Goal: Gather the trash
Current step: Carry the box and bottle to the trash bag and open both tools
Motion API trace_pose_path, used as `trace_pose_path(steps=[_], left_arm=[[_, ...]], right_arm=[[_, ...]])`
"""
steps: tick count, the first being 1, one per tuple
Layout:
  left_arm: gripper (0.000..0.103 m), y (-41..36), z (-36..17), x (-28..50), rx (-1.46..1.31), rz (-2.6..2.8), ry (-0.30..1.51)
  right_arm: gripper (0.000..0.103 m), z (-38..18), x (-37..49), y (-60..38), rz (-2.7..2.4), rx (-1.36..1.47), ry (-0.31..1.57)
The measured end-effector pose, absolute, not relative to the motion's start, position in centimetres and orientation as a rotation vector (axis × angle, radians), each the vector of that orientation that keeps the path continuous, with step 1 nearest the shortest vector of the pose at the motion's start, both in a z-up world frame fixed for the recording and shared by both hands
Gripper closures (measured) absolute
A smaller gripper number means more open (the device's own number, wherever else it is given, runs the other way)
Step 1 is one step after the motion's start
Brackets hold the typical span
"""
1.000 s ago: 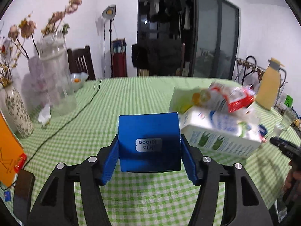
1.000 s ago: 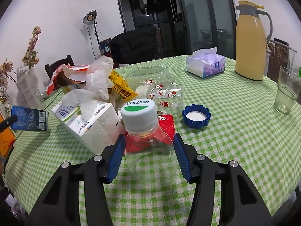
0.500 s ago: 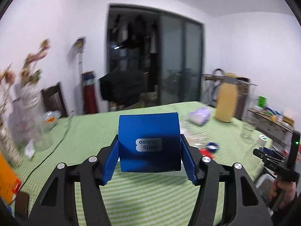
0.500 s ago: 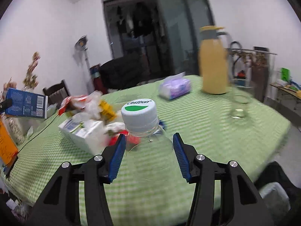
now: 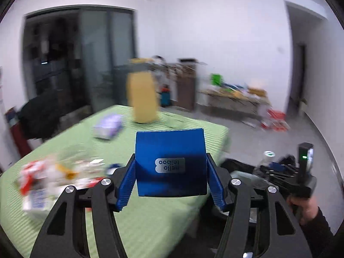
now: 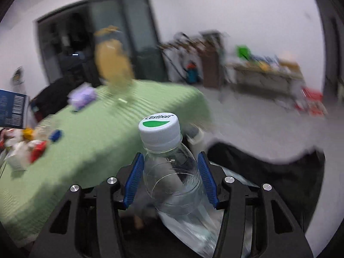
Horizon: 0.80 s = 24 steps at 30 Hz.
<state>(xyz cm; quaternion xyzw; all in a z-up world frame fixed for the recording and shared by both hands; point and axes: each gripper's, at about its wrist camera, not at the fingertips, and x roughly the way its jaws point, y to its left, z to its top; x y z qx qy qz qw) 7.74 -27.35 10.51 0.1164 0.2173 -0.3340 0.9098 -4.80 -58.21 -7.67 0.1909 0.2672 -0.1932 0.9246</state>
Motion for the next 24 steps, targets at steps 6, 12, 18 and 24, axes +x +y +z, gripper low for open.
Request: trace_pose_path(steps=[6, 12, 18, 24], left_arm=[[0.045, -36.2, 5.8, 8.0, 0.333, -0.854, 0.563], [0.045, -41.9, 1.1, 8.2, 0.401, -0.932, 0.665], [0.044, -47.9, -5.4, 8.5, 0.498, -0.985, 0.803], [0.044, -52.7, -13.5, 8.8, 0.635, -0.967, 0.92]], right_arm=[[0.051, -13.8, -6.5, -61.7, -0.48, 0.51, 0.675], [0.051, -18.2, -7.6, -62.7, -0.527, 0.579, 0.789], [0.05, -22.4, -8.2, -62.8, -0.529, 0.617, 0.927], [0.048, -23.6, -8.0, -62.7, -0.548, 0.654, 0.987]])
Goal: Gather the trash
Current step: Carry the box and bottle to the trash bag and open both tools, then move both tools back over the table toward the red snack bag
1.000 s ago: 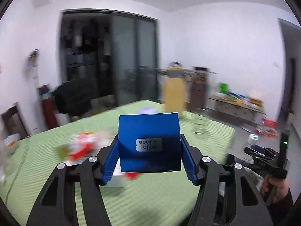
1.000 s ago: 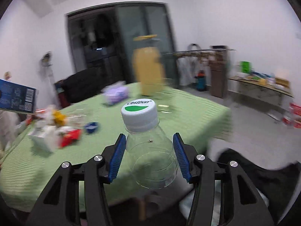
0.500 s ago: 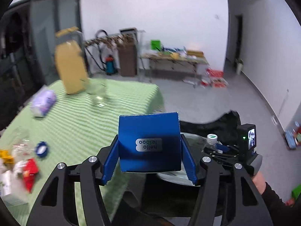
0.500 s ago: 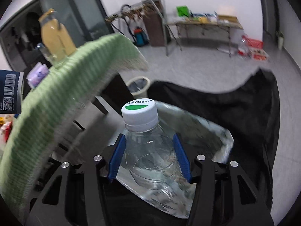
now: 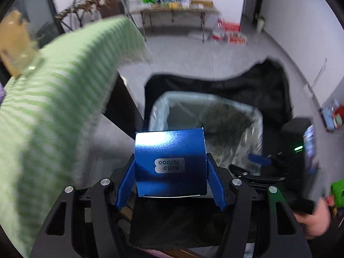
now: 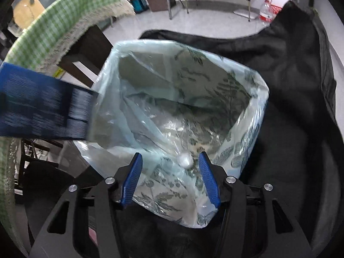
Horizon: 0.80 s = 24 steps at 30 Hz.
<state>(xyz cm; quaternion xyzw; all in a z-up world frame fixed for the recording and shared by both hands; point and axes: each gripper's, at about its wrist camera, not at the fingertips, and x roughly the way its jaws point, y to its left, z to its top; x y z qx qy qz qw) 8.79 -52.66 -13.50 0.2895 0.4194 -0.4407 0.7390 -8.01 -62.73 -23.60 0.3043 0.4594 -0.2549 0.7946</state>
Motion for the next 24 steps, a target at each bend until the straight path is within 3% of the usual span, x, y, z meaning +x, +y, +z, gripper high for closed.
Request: trace_pose_path(steps=[5, 10, 12, 13, 24], left_arm=[[0.043, -55.2, -19.0, 8.9, 0.724, -0.947, 1.027], [0.042, -56.2, -21.6, 9.5, 0.759, -0.907, 1.046], [0.027, -56.4, -22.2, 9.6, 0.79, -0.883, 1.039], [0.026, -56.4, -22.4, 9.7, 0.808, -0.869, 1.033], [0.024, -52.2, -17.2, 12.1, 0.656, -0.816, 1.025]], right_arm=[[0.041, -21.8, -9.2, -63.6, -0.583, 0.673, 0.9], [0.041, -20.8, -10.6, -64.7, -0.613, 0.732, 0.823], [0.041, -20.8, -10.6, -64.7, -0.608, 0.733, 0.823], [0.041, -20.9, -10.5, -64.8, -0.606, 0.733, 0.824], [0.041, -19.2, -10.1, -64.2, -0.602, 0.706, 0.789]])
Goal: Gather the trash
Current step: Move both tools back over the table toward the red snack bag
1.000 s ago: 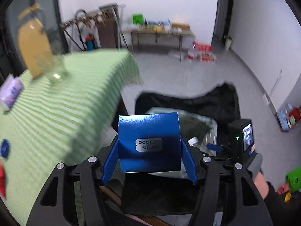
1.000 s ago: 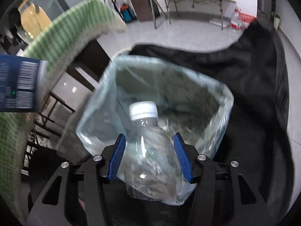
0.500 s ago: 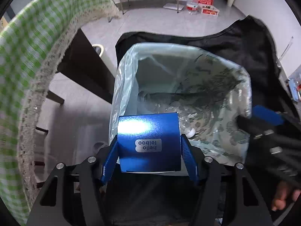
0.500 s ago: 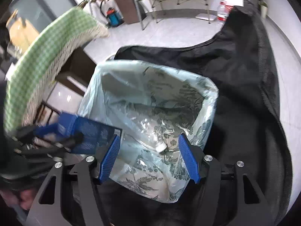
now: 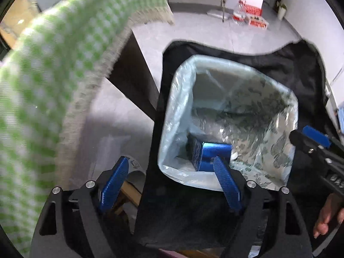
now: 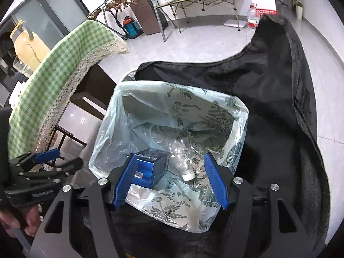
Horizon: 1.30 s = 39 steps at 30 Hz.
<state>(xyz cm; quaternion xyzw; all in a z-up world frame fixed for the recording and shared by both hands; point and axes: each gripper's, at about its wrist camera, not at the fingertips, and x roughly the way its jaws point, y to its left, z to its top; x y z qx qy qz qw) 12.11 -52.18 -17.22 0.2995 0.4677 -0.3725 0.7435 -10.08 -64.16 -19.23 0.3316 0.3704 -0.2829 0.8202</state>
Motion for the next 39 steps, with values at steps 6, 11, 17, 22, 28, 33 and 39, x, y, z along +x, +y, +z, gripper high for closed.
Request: trace_pose_path(steps=[6, 11, 17, 22, 28, 33, 39], left_arm=[[0.024, -49.5, -11.6, 11.9, 0.538, -0.835, 0.933], [0.019, -45.3, -6.3, 12.1, 0.432, -0.838, 0.841], [0.017, -37.9, -0.2, 12.1, 0.317, -0.795, 0.706], [0.013, -31.1, 3.0, 12.2, 0.22, -0.725, 0.618], [0.011, -23.5, 4.8, 12.3, 0.151, -0.609, 0.554], [0.009, -17.6, 5.0, 12.1, 0.08, -0.529, 0.532], [0.008, -10.2, 5.2, 13.6, -0.018, -0.382, 0.5]], right_arm=[[0.041, -15.9, -8.7, -62.9, -0.592, 0.627, 0.753], [0.041, -12.2, -6.9, -61.1, -0.58, 0.537, 0.707], [0.037, -7.2, -4.3, -57.2, -0.542, 0.403, 0.622], [0.035, -3.6, -2.2, -53.5, -0.481, 0.319, 0.546], [0.035, -0.7, 0.5, -48.5, -0.382, 0.251, 0.496], [0.031, 0.6, 2.7, -43.9, -0.296, 0.187, 0.483], [0.03, 1.6, 5.2, -38.7, -0.191, 0.095, 0.469]])
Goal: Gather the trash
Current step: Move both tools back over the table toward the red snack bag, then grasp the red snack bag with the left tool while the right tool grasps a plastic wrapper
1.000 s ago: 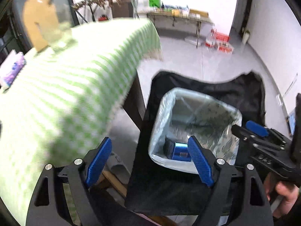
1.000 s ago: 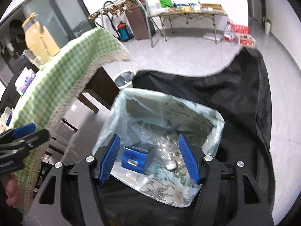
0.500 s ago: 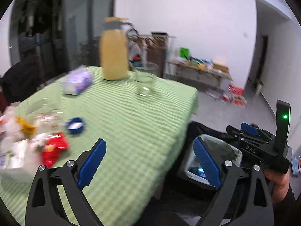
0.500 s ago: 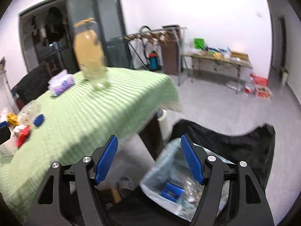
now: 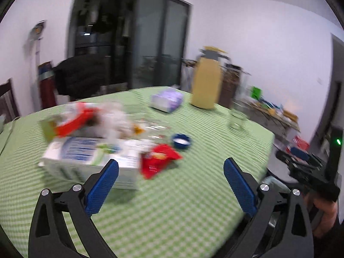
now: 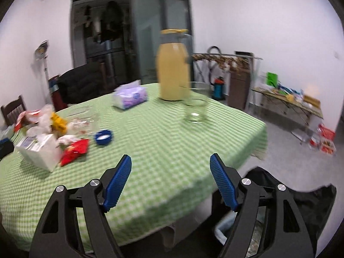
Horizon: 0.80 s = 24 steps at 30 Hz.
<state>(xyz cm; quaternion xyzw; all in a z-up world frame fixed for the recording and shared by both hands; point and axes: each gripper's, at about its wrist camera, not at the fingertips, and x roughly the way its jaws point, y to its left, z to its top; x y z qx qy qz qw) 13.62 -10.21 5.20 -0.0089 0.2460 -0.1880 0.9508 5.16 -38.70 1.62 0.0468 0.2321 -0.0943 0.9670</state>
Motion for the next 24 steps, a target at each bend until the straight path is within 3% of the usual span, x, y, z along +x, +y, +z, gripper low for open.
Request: trace_pose_path(steps=[6, 14, 16, 18, 24], left_arm=[[0.008, -5.0, 5.6, 17.1, 0.13, -0.228, 0.415], [0.009, -4.7, 4.4, 22.1, 0.396, -0.21, 0.357], [0.022, -4.9, 3.9, 22.8, 0.4, -0.266, 0.393], [0.071, -4.8, 3.6, 23.8, 0.377, -0.259, 0.424], [0.076, -0.8, 6.9, 22.0, 0.181, -0.368, 0.295]], right_arm=[[0.027, 1.7, 7.1, -34.5, -0.109, 0.015, 0.465], [0.027, 0.4, 8.4, -32.2, -0.063, 0.015, 0.509], [0.027, 0.1, 8.5, -31.8, -0.058, 0.01, 0.519], [0.027, 0.1, 8.4, -31.6, -0.057, 0.001, 0.524], [0.027, 0.1, 8.9, -30.6, -0.061, -0.03, 0.545]])
